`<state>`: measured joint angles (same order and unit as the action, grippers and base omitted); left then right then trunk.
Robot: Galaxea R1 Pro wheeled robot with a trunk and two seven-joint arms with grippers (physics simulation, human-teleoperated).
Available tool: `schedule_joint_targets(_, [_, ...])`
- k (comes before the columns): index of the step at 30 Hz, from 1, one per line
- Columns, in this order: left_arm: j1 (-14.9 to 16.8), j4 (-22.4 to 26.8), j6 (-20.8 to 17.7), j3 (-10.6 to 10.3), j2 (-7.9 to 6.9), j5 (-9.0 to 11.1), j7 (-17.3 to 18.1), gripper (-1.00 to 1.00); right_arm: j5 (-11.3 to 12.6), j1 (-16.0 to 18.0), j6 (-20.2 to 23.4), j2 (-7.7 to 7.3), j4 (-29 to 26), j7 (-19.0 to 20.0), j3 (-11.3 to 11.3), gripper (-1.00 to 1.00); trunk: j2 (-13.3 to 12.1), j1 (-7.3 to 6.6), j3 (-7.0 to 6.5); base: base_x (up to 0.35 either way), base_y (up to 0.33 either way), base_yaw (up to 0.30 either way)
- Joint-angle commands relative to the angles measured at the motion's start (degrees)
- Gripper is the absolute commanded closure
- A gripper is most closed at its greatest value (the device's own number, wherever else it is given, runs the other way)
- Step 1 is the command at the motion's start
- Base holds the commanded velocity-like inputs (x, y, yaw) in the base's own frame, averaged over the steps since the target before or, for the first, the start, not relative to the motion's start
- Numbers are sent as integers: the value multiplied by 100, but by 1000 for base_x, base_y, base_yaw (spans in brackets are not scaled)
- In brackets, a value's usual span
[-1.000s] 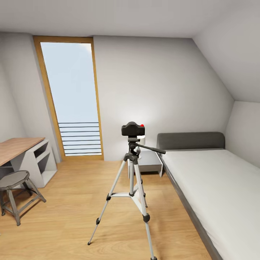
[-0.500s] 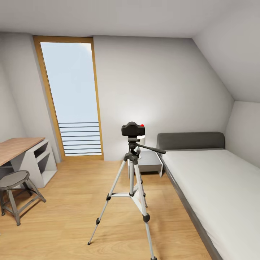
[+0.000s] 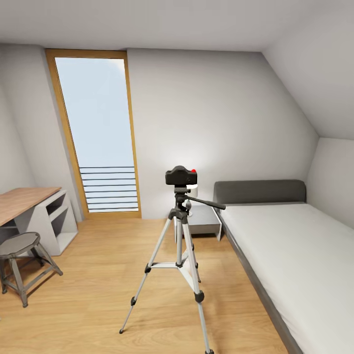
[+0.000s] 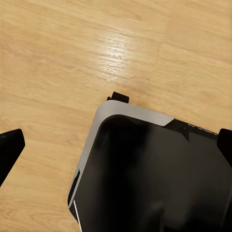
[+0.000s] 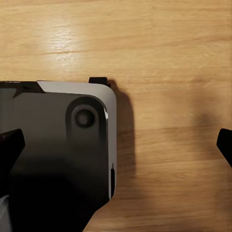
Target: Attach the digital camera to the camera tripod in the bedroom.
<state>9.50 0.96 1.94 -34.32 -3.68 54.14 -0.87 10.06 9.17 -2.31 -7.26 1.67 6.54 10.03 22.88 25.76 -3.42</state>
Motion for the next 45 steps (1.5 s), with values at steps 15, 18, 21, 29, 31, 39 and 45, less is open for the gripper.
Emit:
schedule_joint_targets(15, [-1,9,7,-48,-1,44,-9,-100,54,6,-41,22,-9,22,36,-100,4,2,2,0,0,0])
schedule_joint_targets(18, [-1,7,8,-48,-1,44,-9,-100,52,6,-41,34,-13,22,33,-100,4,2,2,0,0,0])
schedule_joint_targets(21, [-1,7,8,-48,-1,44,-9,-100,55,6,-41,42,-15,22,30,-100,4,2,2,0,0,0])
schedule_joint_targets(29, [-1,8,8,-48,-1,44,-9,-100,70,6,-42,48,-17,23,26,-100,4,2,2,0,0,0])
schedule_joint_targets(31, [-1,7,6,-48,-1,44,-9,-100,71,6,-42,49,-17,23,26,-100,4,2,2,0,0,0])
schedule_joint_targets(39, [-1,6,8,-48,-1,44,-9,-100,54,6,-42,50,-17,22,26,-100,4,2,2,0,0,0])
schedule_joint_targets(45, [-1,8,8,-48,-1,44,-9,-100,52,6,-42,50,-17,23,26,-100,4,2,2,0,0,0])
